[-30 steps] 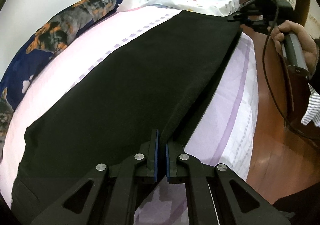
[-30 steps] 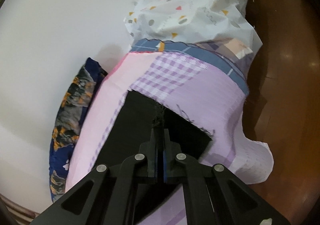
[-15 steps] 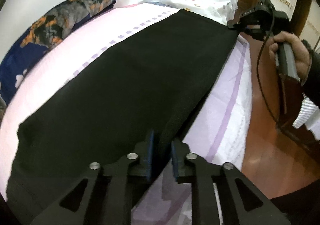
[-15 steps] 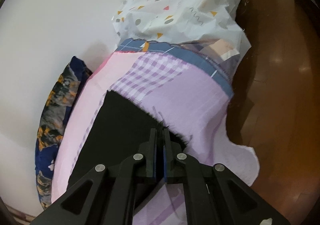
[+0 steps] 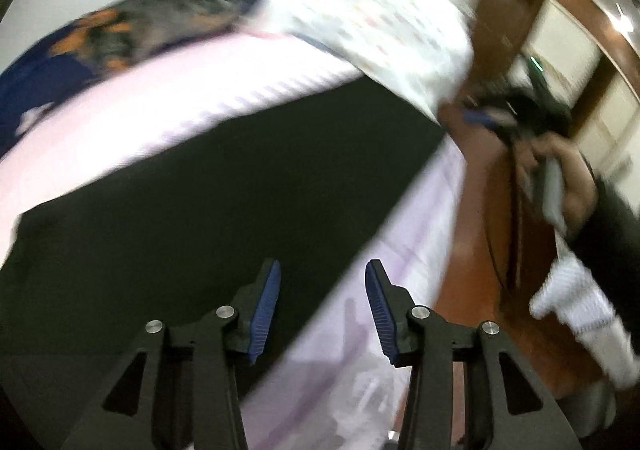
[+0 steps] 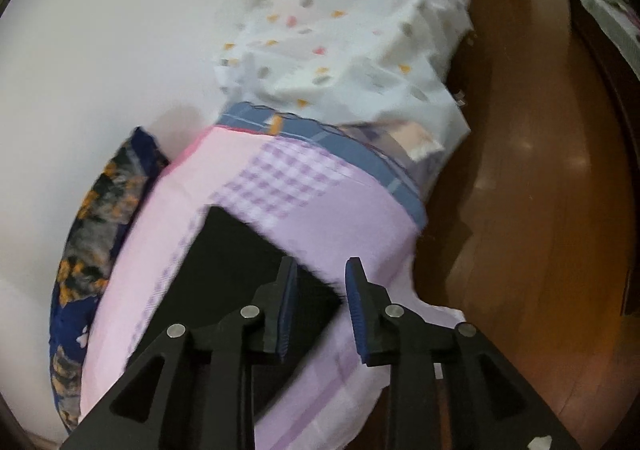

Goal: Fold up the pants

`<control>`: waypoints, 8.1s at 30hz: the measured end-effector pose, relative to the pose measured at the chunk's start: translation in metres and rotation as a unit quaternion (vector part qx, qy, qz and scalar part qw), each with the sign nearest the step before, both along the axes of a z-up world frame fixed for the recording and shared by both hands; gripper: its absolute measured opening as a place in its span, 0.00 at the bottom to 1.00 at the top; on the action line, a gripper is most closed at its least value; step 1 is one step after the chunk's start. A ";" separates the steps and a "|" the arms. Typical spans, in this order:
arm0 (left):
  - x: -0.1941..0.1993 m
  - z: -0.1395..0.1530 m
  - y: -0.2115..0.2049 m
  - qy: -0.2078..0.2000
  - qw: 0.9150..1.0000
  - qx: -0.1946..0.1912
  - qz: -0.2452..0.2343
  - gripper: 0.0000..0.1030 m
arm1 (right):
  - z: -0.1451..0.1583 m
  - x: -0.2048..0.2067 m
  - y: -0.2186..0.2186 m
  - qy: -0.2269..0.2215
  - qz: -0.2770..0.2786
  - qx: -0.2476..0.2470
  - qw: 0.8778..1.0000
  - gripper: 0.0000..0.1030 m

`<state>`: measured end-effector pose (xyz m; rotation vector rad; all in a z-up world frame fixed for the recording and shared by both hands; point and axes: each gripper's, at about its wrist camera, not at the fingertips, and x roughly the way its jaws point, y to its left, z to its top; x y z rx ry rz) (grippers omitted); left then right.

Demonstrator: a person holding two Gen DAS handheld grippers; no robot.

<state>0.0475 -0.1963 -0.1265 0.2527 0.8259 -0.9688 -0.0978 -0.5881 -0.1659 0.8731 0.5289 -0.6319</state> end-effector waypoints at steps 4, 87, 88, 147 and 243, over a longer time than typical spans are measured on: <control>0.027 0.016 0.046 -0.024 0.993 -0.019 0.117 0.47 | 0.027 0.033 0.037 -0.017 0.077 -0.020 0.997 0.32; 0.163 -0.014 0.132 0.016 0.980 0.022 0.195 0.45 | -0.006 0.244 0.267 0.072 0.468 -0.088 0.877 0.20; 0.161 -0.014 0.132 0.011 0.980 0.024 0.195 0.45 | -0.006 0.247 0.266 0.068 0.466 -0.089 0.877 0.20; 0.032 -0.027 0.055 -0.013 0.989 0.093 0.112 0.51 | -0.052 0.014 -0.015 -0.047 0.061 0.111 0.991 0.09; 0.055 -0.025 0.113 0.255 0.935 -0.082 0.232 0.07 | 0.001 0.081 0.250 -0.016 0.288 0.147 0.946 0.48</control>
